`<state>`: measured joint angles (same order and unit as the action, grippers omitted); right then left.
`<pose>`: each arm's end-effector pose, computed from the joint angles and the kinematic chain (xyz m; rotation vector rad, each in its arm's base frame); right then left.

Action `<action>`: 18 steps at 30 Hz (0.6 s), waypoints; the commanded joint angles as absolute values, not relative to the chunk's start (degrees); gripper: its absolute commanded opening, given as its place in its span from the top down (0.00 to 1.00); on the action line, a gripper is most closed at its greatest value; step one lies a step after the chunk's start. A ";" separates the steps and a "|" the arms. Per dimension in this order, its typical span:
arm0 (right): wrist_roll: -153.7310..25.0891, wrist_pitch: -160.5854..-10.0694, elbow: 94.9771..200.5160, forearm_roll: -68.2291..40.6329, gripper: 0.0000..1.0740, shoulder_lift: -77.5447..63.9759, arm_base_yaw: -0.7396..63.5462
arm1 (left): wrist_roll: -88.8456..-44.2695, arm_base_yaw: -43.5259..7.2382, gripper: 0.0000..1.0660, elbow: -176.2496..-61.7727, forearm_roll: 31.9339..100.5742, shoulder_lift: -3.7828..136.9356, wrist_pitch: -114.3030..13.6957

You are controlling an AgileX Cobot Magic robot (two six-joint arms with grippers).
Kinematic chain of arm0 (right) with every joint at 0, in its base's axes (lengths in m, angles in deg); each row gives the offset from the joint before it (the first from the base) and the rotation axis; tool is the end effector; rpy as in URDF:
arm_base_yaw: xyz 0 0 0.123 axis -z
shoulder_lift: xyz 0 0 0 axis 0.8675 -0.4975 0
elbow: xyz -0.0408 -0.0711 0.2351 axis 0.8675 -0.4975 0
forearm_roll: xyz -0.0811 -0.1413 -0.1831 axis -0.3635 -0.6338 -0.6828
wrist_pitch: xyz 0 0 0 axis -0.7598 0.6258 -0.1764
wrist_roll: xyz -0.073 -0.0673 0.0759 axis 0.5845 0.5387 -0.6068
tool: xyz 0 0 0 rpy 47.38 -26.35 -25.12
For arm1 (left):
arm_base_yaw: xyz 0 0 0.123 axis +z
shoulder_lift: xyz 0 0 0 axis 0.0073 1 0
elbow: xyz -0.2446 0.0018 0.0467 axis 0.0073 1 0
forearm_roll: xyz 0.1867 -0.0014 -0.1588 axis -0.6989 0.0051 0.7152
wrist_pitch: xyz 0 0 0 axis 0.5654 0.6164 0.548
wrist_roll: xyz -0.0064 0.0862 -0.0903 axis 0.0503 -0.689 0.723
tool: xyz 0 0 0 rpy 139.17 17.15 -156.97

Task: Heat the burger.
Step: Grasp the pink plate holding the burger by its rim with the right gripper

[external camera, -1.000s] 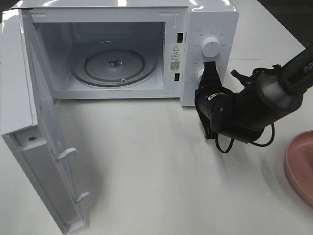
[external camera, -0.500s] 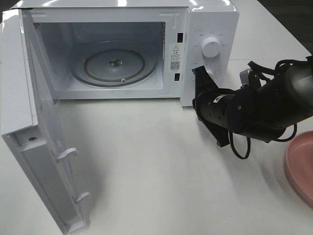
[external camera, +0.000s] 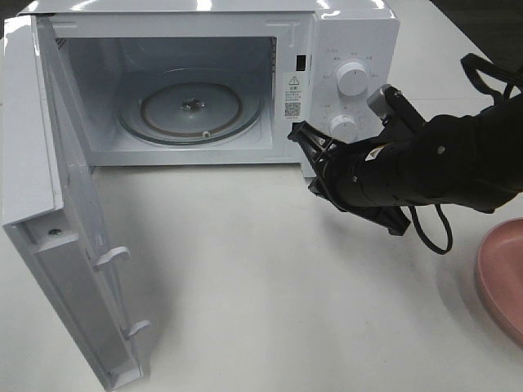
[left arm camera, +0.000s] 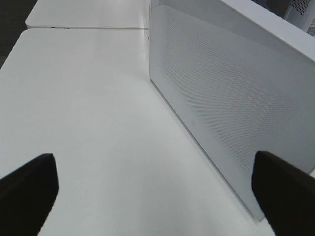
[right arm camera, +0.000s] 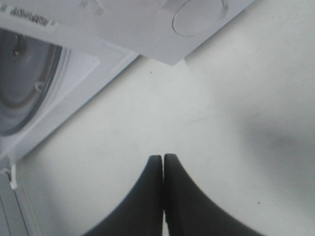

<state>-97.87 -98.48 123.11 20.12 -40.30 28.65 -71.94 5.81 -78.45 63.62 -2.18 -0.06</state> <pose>0.3043 0.1634 0.0908 0.7030 2.2495 0.6643 0.0533 -0.0178 0.2650 0.0800 2.0136 -0.0879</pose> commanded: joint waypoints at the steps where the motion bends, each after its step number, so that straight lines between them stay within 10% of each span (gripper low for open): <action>1: -91.85 -94.41 122.99 19.03 1.00 -38.98 28.82 | -71.66 5.98 0.06 -78.33 64.13 -3.10 0.06; 18: -80.22 -66.22 125.52 -1.65 0.97 -32.57 28.82 | -71.66 5.98 0.06 -78.33 64.13 -3.10 0.06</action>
